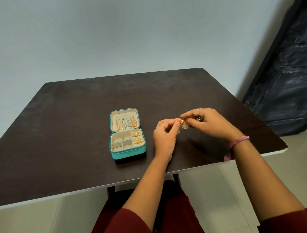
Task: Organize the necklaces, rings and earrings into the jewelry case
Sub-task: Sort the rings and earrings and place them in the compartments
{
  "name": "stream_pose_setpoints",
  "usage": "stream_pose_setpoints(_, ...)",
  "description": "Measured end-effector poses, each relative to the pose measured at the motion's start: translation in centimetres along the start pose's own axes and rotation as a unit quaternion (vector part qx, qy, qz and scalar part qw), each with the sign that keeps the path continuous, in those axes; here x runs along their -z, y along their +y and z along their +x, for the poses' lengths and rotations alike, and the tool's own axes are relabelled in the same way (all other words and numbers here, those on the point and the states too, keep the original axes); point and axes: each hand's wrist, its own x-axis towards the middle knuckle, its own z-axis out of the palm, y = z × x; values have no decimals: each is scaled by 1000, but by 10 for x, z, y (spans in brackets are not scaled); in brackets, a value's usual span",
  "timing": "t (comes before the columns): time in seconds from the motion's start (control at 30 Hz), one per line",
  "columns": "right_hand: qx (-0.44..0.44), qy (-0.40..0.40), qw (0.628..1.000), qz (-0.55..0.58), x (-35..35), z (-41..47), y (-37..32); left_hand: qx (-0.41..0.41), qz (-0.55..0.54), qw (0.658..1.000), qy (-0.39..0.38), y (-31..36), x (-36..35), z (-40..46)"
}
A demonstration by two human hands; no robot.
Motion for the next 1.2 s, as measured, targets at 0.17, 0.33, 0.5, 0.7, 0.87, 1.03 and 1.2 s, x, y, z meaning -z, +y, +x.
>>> stream_pose_setpoints(0.17,10,0,999,43,0,1,-6,-20,42,999,-13,1,3,-3)
stream_pose_setpoints(0.33,-7,-4,994,109,0,1,-3,-13,48,996,-74,11,11,-6)
stream_pose_setpoints(0.5,-34,1,960,280,-11,3,-3,0,42,994,-99,33,21,2)
stream_pose_setpoints(0.7,-50,3,948,313,-17,10,-11,32,67,993,-94,48,39,18)
stream_pose_setpoints(0.87,-63,5,957,282,-17,21,-13,47,98,986,-123,58,48,32)
stream_pose_setpoints(1.03,-72,11,954,292,-15,31,-18,75,104,978,-167,76,55,50)
stream_pose_setpoints(1.2,-117,-16,908,403,-24,42,-22,118,148,962,-198,83,63,68)
